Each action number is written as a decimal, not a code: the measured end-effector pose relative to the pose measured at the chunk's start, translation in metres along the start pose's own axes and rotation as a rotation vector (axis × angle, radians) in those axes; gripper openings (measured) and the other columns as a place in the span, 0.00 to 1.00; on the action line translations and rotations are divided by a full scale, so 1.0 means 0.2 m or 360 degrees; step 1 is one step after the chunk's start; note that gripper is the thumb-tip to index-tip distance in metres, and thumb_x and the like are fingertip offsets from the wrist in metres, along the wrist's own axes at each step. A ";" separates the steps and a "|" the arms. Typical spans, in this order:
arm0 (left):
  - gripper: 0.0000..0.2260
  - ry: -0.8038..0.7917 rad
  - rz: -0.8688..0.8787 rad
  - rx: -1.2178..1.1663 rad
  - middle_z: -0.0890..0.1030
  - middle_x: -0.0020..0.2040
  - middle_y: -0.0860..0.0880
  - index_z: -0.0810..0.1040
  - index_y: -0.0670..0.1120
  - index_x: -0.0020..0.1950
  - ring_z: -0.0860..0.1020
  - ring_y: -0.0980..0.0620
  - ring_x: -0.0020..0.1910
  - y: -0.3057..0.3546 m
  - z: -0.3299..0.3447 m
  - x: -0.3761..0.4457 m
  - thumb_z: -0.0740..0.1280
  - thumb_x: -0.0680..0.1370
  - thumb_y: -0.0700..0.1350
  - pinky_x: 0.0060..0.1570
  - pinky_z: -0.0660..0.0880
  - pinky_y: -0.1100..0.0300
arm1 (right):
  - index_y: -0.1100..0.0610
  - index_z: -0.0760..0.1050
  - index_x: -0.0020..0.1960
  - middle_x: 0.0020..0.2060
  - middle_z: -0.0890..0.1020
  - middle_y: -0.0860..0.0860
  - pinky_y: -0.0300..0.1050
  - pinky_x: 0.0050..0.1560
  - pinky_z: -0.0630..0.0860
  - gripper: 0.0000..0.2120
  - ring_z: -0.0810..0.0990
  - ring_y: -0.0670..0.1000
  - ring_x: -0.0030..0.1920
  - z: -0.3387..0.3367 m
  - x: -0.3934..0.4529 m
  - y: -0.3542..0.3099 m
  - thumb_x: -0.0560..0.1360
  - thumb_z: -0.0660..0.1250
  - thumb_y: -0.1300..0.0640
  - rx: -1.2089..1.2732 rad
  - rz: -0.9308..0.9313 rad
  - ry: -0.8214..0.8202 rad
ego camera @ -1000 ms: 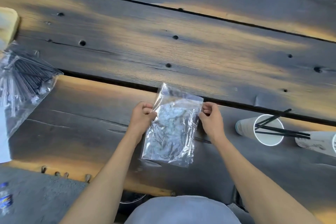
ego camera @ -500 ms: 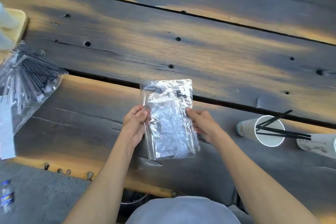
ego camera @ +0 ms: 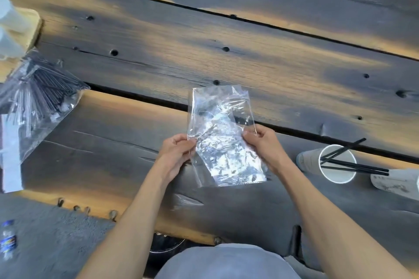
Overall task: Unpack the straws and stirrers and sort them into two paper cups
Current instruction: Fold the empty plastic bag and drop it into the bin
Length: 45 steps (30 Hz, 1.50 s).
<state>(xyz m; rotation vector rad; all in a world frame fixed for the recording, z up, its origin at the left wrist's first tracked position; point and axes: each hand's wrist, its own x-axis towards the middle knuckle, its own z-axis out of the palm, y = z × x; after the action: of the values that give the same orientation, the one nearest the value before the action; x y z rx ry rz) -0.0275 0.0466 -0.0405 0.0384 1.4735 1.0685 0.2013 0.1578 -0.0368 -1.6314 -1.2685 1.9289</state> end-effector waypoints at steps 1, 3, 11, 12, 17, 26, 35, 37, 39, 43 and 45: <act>0.05 -0.0029 -0.0023 -0.0004 0.81 0.37 0.46 0.78 0.37 0.51 0.78 0.53 0.34 0.00 0.00 -0.01 0.70 0.76 0.34 0.37 0.78 0.62 | 0.64 0.79 0.47 0.31 0.76 0.54 0.35 0.26 0.66 0.04 0.69 0.46 0.27 -0.01 -0.01 0.00 0.78 0.69 0.62 -0.0057 -0.0011 0.0017; 0.06 -0.0035 -0.0046 -0.0004 0.81 0.38 0.46 0.78 0.38 0.53 0.77 0.54 0.35 0.00 0.01 -0.01 0.70 0.77 0.36 0.39 0.76 0.62 | 0.65 0.79 0.47 0.29 0.75 0.53 0.34 0.24 0.65 0.04 0.68 0.44 0.24 -0.01 -0.01 -0.01 0.78 0.68 0.63 -0.0074 -0.0017 0.0029; 0.02 -0.0007 0.0052 -0.0077 0.78 0.34 0.46 0.79 0.41 0.49 0.74 0.55 0.28 0.04 0.03 -0.07 0.68 0.78 0.36 0.29 0.72 0.64 | 0.61 0.77 0.48 0.28 0.76 0.54 0.36 0.22 0.70 0.03 0.73 0.46 0.23 -0.03 -0.04 -0.02 0.78 0.66 0.67 0.0374 0.0038 0.0034; 0.03 -0.0009 0.0058 -0.0171 0.79 0.34 0.46 0.79 0.41 0.49 0.75 0.55 0.28 0.04 0.03 -0.08 0.67 0.79 0.35 0.29 0.74 0.64 | 0.61 0.76 0.49 0.27 0.77 0.53 0.35 0.20 0.68 0.04 0.73 0.46 0.21 -0.02 -0.05 -0.04 0.78 0.65 0.68 0.0426 0.0012 0.0032; 0.09 -0.0064 0.0083 -0.0564 0.80 0.37 0.43 0.78 0.38 0.50 0.79 0.54 0.30 0.02 0.02 -0.12 0.59 0.79 0.29 0.31 0.79 0.65 | 0.62 0.77 0.48 0.34 0.84 0.52 0.36 0.32 0.78 0.09 0.82 0.46 0.31 -0.03 -0.08 -0.07 0.78 0.61 0.72 0.0665 -0.0049 -0.0024; 0.06 0.0194 0.0348 -0.0158 0.80 0.36 0.47 0.78 0.41 0.45 0.77 0.50 0.36 -0.13 -0.01 -0.23 0.68 0.77 0.31 0.43 0.74 0.57 | 0.60 0.75 0.41 0.34 0.79 0.53 0.43 0.37 0.77 0.06 0.77 0.52 0.34 -0.01 -0.08 -0.08 0.75 0.70 0.66 0.0315 0.0025 -0.0308; 0.09 0.0550 0.0040 -0.0365 0.85 0.47 0.43 0.81 0.40 0.53 0.82 0.51 0.45 -0.49 -0.20 -0.57 0.74 0.75 0.40 0.44 0.78 0.58 | 0.56 0.75 0.61 0.35 0.72 0.48 0.44 0.42 0.79 0.22 0.76 0.46 0.34 0.39 -0.10 0.02 0.72 0.70 0.74 -0.0148 -0.0152 -0.0479; 0.09 0.0646 0.0037 -0.0484 0.86 0.45 0.45 0.81 0.39 0.55 0.82 0.49 0.44 -0.63 -0.26 -0.65 0.73 0.75 0.38 0.37 0.78 0.60 | 0.56 0.75 0.59 0.36 0.73 0.53 0.44 0.38 0.76 0.19 0.74 0.50 0.35 0.50 -0.14 0.08 0.72 0.71 0.70 -0.0178 -0.0141 -0.0507; 0.09 0.0802 0.0117 -0.0703 0.85 0.47 0.44 0.80 0.40 0.57 0.82 0.49 0.43 -0.76 -0.34 -0.73 0.70 0.77 0.36 0.34 0.78 0.57 | 0.58 0.76 0.58 0.39 0.77 0.56 0.47 0.41 0.78 0.17 0.77 0.53 0.39 0.60 -0.19 0.16 0.71 0.74 0.63 -0.0216 -0.0029 -0.0601; 0.08 0.1008 0.0259 -0.1021 0.83 0.47 0.46 0.79 0.42 0.55 0.81 0.55 0.40 -0.97 -0.52 -0.86 0.67 0.78 0.34 0.43 0.81 0.56 | 0.53 0.79 0.44 0.33 0.79 0.50 0.44 0.32 0.72 0.04 0.74 0.49 0.32 0.77 -0.35 0.32 0.72 0.73 0.55 -0.0588 0.0175 -0.0958; 0.05 0.1075 0.0253 -0.1096 0.82 0.46 0.47 0.78 0.43 0.52 0.82 0.55 0.42 -1.06 -0.62 -0.92 0.68 0.78 0.34 0.43 0.79 0.58 | 0.57 0.73 0.39 0.26 0.76 0.48 0.40 0.25 0.70 0.08 0.72 0.47 0.25 0.88 -0.45 0.41 0.77 0.69 0.61 -0.0729 0.0104 -0.1017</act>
<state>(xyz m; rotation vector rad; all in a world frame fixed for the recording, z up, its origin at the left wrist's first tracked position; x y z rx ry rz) 0.0352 -0.2533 -0.0525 -0.7672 1.6124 1.7820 0.0931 -0.0258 -0.0514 -1.2651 -2.0428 2.4427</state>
